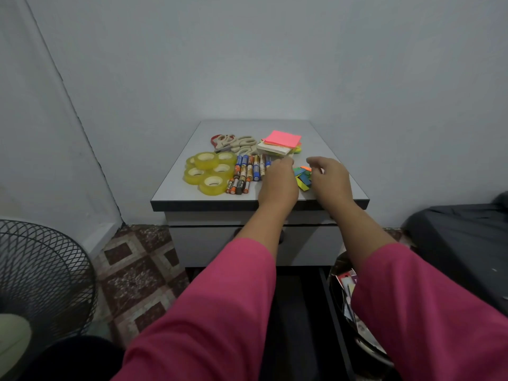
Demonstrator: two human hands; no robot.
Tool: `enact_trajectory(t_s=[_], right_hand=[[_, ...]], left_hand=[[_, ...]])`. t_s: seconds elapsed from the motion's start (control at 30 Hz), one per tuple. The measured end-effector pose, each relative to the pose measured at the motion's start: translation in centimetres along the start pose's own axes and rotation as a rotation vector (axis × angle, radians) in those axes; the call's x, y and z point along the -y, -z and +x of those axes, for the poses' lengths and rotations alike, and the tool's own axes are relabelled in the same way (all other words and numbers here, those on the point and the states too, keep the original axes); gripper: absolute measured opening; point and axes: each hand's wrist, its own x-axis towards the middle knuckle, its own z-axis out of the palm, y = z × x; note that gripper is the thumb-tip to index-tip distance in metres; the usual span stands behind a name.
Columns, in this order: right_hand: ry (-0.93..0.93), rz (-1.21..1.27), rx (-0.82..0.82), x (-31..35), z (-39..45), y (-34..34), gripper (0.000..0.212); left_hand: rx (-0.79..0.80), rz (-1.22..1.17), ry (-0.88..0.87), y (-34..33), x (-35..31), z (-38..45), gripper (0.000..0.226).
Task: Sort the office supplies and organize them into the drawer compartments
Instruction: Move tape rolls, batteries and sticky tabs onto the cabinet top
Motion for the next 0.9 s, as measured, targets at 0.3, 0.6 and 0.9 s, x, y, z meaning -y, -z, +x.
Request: enact_trajectory(t_s=[0.3, 0.6, 0.9], right_hand=[[0.01, 0.127, 0.036, 0.33, -0.7, 0.51, 0.036], [0.045, 0.063, 0.042, 0.03, -0.48, 0.24, 0.033], [0.081, 0.04, 0.041, 0.0, -0.77, 0.26, 0.032]], left_hand=[[0.009, -0.108, -0.04, 0.25, 0.29, 0.03, 0.021], [-0.013, -0.228, -0.047, 0.59, 0.59, -0.01, 0.028], [-0.017, -0.27, -0.073, 0.76, 0.66, -0.3, 0.024]])
